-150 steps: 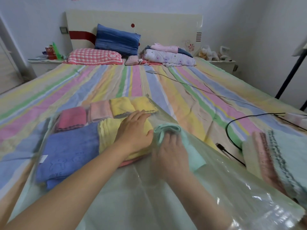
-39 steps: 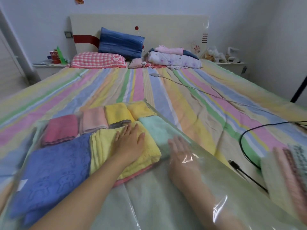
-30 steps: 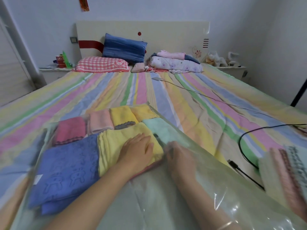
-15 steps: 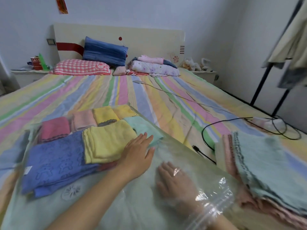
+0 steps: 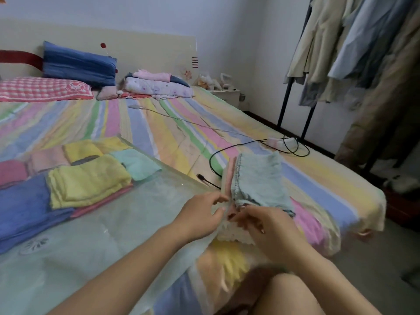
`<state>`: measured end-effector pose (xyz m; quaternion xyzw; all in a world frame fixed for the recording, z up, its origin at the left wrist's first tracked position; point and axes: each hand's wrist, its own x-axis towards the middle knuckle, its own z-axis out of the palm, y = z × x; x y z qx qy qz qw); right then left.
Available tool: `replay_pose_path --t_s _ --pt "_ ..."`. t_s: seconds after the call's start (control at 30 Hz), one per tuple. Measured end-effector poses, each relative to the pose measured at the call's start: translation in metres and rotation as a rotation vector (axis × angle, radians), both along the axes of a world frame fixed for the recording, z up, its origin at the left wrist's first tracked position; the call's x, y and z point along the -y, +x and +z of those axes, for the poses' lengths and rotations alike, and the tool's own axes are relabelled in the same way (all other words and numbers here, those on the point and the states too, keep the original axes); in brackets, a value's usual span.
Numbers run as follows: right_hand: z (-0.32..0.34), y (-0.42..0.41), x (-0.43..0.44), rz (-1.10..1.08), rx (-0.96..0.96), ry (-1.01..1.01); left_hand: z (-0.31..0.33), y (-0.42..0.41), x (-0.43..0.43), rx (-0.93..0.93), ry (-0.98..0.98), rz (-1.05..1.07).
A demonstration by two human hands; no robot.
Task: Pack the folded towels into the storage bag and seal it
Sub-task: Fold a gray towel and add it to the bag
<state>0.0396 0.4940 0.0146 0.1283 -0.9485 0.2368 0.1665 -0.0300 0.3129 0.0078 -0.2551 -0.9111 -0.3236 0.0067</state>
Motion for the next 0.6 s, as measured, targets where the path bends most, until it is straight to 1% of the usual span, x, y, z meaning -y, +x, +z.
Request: replay_pose_path --t_s 0.07,0.13,0.23,0.33,0.4,0.47,0.6 --pt "0.004 -0.003 -0.018 -0.14 -0.16 0.01 -0.002 0.001 -0.008 0.007 -0.009 -0.021" --pt "0.002 -0.012 -0.033 -0.221 -0.184 0.1 -0.004 0.002 -0.012 0.016 -0.019 -0.035" --pt "-0.002 -0.026 -0.049 -0.19 -0.082 0.258 -0.008 0.003 -0.013 0.025 -0.035 -0.027" --pt "-0.004 -0.033 -0.055 -0.119 0.049 0.343 -0.011 0.003 -0.007 0.02 -0.022 -0.004" --pt "-0.006 -0.037 -0.056 -0.089 0.095 0.396 -0.012 0.003 -0.001 0.027 -0.007 0.009" --pt "-0.01 -0.04 -0.058 -0.072 0.127 0.403 -0.012 0.003 0.005 0.035 0.002 0.017" --pt "-0.013 -0.046 -0.06 -0.089 0.17 0.346 -0.01 0.005 0.014 0.074 0.024 0.015"
